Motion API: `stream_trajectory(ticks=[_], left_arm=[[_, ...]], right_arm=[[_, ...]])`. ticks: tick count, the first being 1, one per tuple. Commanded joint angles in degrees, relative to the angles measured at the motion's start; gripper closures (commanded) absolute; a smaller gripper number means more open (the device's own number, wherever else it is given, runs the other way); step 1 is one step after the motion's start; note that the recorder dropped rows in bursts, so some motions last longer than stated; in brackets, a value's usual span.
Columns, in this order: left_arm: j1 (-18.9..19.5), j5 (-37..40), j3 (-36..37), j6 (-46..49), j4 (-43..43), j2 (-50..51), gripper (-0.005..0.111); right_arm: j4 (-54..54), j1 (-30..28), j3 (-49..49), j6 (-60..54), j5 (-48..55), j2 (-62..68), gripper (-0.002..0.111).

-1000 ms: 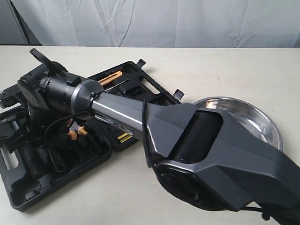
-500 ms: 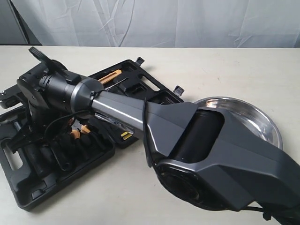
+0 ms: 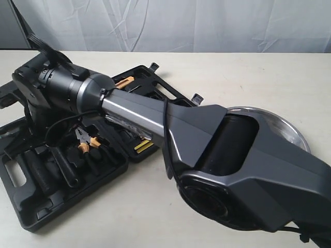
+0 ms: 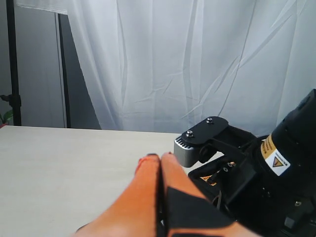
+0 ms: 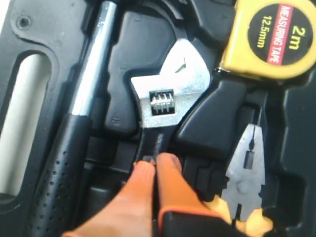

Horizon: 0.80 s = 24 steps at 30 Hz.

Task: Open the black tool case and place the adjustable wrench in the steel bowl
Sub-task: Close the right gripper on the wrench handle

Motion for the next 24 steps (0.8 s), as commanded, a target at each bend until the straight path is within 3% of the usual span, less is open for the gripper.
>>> stream_trajectory(ticks=[1,2,4,7,9,15,21,24], left_arm=[[-0.3,-0.1,0.3,0.0,-0.1,-0.3,0.107],[-0.3,-0.1,0.3,0.0,-0.1,-0.3,0.107],[-0.3,-0.1,0.3,0.0,-0.1,-0.3,0.107],[-0.3,-0.1,0.3,0.0,-0.1,-0.3,0.107],[-0.3,-0.1,0.3,0.0,-0.1,-0.3,0.107],[-0.3,-0.1,0.3,0.0,-0.1,-0.3,0.107],[-0.3,-0.1,0.3,0.0,-0.1,-0.3,0.107],[-0.3,-0.1,0.3,0.0,-0.1,-0.3,0.107]], right_arm=[[5.0,-0.2,0.1,-0.2,-0.8,0.0,0.109],[5.5,-0.2,0.1,-0.2,-0.9,0.2,0.108],[5.5,-0.2,0.1,0.2,-1.0,0.8,0.096],[4.9,-0.2,0.1,0.2,-1.0,1.7,0.057],[3.7,-0.2,0.1,1.9,-0.9,2.1,0.051],[1.5,-0.4,0.2,2.5,-0.9,3.0,0.059],[2.4,-0.6,0.8,2.5,-1.1,5.1,0.059],[2.4,-0.6,0.9,2.5,-1.2,5.4,0.069]])
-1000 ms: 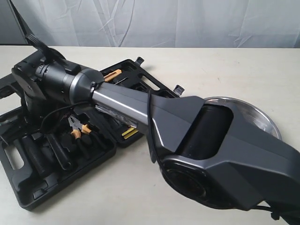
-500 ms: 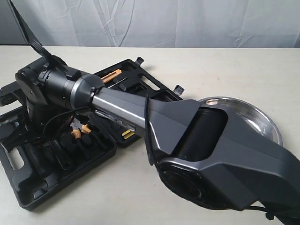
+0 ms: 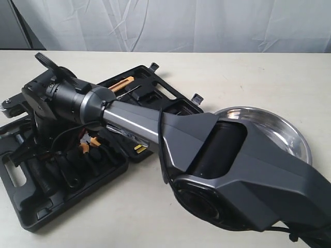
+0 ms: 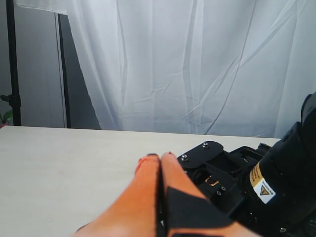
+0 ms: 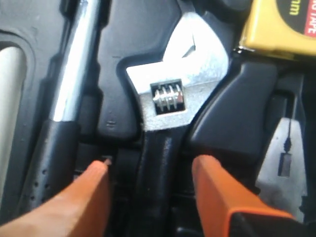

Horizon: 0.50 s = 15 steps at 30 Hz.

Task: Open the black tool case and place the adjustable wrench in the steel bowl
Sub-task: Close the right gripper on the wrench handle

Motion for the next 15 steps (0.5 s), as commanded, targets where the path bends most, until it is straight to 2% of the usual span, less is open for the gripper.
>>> stream_trajectory(ticks=[1,5,9,12,15], left_arm=[[-0.3,-0.1,0.3,0.0,-0.1,-0.3,0.107],[-0.3,-0.1,0.3,0.0,-0.1,-0.3,0.107],[-0.3,-0.1,0.3,0.0,-0.1,-0.3,0.107],[-0.3,0.0,0.3,0.0,-0.1,-0.3,0.107],[-0.3,0.0,0.3,0.0,-0.1,-0.3,0.107]], right_arm=[[0.0,-0.2,0.9,-0.3,0.9,1.9,0.076],[0.0,-0.2,1.6,-0.3,0.9,1.9,0.109],[-1.5,-0.2,3.1,-0.4,1.2,1.9,0.104],[-1.9,-0.2,3.1,-1.2,1.7,1.8,0.104],[-1.2,-0.2,3.1,-2.1,0.4,0.2,0.109]])
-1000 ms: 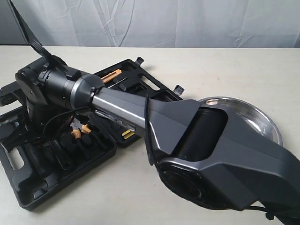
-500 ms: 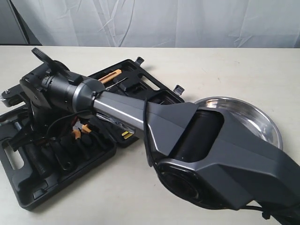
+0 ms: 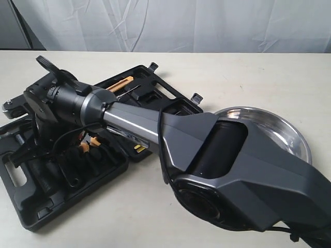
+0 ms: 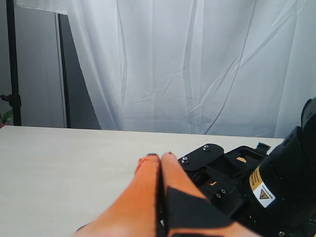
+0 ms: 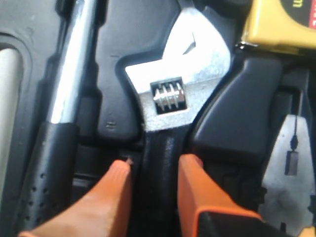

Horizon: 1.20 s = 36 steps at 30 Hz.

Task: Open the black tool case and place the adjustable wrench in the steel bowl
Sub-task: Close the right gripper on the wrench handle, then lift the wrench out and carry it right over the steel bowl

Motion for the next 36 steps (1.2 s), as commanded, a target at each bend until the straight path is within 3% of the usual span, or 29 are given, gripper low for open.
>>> stream_trajectory(ticks=[1,36], left_arm=[[-0.3,0.0,0.3,0.0,-0.1,-0.3,0.107],[-0.3,0.0,0.3,0.0,-0.1,-0.3,0.107]], right_arm=[[-1.2,-0.2,1.4,-3.1,0.7,-0.3,0.109],[-9.6,-0.2,1.4,-4.0,1.7,-8.1,0.109]])
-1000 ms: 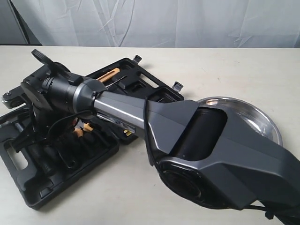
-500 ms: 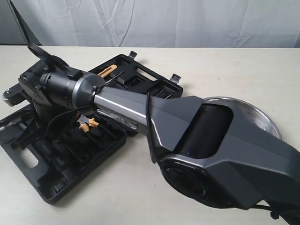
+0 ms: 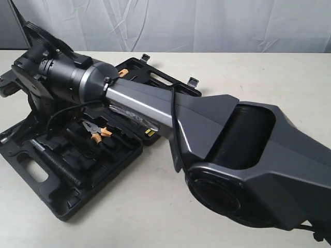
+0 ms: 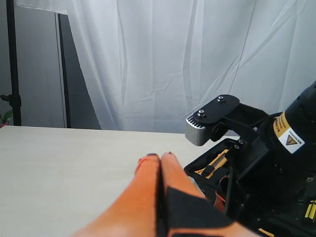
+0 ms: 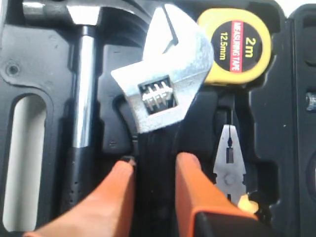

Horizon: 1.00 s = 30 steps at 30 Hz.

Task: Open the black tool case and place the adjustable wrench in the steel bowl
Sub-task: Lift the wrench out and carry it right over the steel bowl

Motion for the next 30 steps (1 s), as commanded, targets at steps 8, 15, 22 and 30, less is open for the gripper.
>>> stream_trajectory(ticks=[8,15,22,30], left_arm=[[-0.3,0.0,0.3,0.0,-0.1,-0.3,0.107],[-0.3,0.0,0.3,0.0,-0.1,-0.3,0.107],[-0.3,0.0,0.3,0.0,-0.1,-0.3,0.107],[-0.3,0.0,0.3,0.0,-0.1,-0.3,0.107]], right_arm=[[-6.2,-0.3,-0.3,-1.0,6.7,-3.6,0.109],[-6.5,-4.3,-0.3,0.0,9.5,-6.1,0.109],[-6.4,-9.2,-0.3,1.8,9.5,-9.6,0.109],[-6.7,-12.0,3.4,3.2,9.5,-13.7,0.109]])
